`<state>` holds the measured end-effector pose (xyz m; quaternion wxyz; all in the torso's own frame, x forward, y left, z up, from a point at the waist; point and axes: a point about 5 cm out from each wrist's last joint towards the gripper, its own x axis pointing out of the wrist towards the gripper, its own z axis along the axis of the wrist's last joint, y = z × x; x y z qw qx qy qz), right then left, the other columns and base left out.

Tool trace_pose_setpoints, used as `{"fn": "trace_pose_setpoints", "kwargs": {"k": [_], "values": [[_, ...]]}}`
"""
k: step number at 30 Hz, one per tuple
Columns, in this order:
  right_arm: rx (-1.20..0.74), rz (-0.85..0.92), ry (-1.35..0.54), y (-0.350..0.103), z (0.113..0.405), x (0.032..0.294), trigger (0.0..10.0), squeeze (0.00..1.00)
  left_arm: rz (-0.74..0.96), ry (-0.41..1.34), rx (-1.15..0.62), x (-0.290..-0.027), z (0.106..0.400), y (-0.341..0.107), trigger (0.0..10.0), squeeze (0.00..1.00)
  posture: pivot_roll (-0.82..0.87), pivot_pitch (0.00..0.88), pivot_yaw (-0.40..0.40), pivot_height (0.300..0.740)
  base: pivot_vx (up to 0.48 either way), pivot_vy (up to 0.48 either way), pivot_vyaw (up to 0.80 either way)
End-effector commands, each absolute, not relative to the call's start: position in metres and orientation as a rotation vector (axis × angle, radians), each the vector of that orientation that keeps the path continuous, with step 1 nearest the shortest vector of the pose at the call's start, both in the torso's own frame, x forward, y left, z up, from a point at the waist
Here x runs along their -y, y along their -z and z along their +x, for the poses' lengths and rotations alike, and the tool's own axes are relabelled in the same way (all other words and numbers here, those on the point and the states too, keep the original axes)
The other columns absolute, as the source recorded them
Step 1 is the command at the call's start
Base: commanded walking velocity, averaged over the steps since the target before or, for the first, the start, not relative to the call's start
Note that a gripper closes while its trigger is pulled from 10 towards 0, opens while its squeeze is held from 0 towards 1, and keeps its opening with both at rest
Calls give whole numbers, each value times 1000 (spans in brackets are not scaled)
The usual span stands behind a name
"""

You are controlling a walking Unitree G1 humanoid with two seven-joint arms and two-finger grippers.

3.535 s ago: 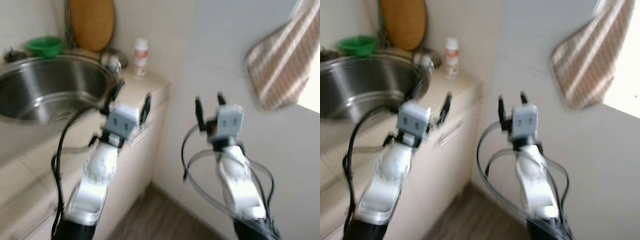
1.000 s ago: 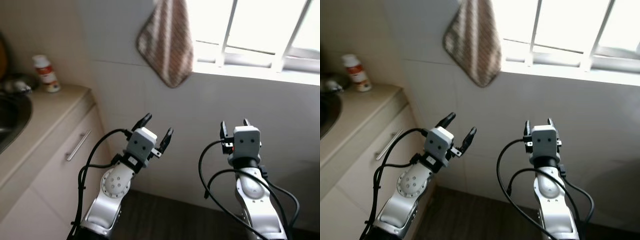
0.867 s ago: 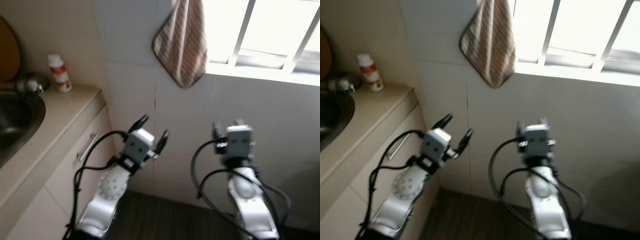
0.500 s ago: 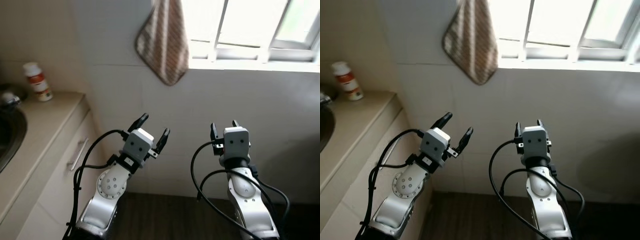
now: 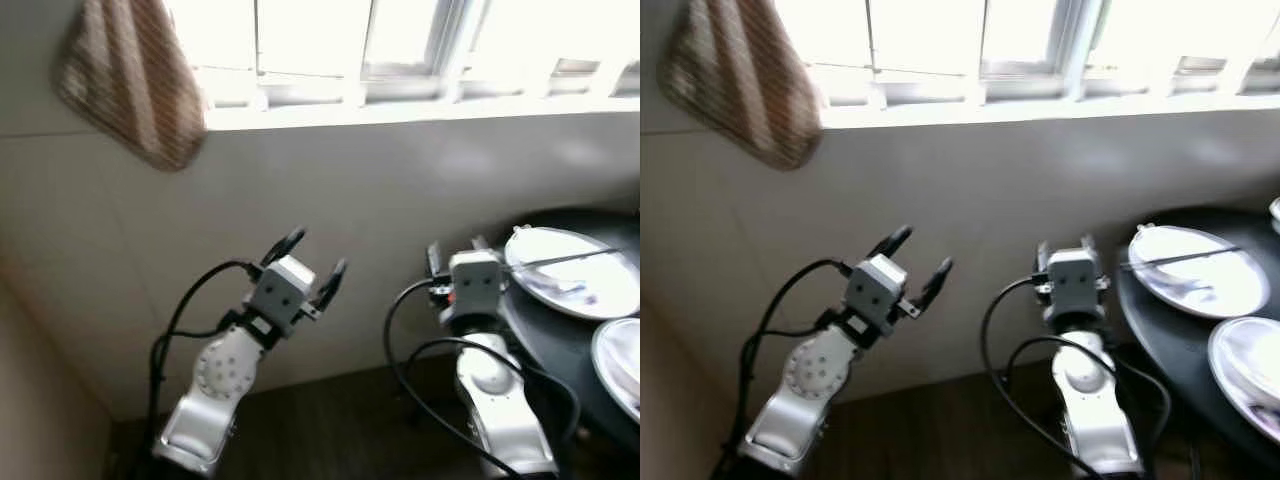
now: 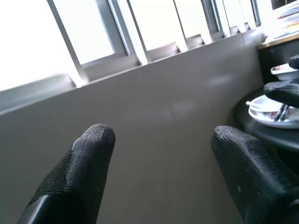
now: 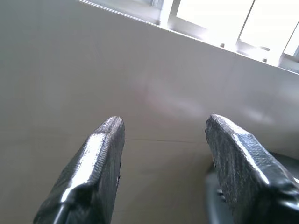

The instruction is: Kitchen organization

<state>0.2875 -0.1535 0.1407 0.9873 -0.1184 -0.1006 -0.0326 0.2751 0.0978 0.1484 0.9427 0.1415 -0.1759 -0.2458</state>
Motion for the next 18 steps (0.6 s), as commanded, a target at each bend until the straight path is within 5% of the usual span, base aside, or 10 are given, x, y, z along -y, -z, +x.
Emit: {"fn": "trace_pose_setpoints", "kwargs": {"k": [1,18], "values": [[203,-252,80,-141,288,158,10000,0,276,507,386,-94,274,-153,10000,0,-28,0,-7,740,0,0,-800],[229,-242,90,-147,291,158,10000,0,285,512,361,-94,275,-148,10000,0,-26,0,-10,740,0,0,-800]]}}
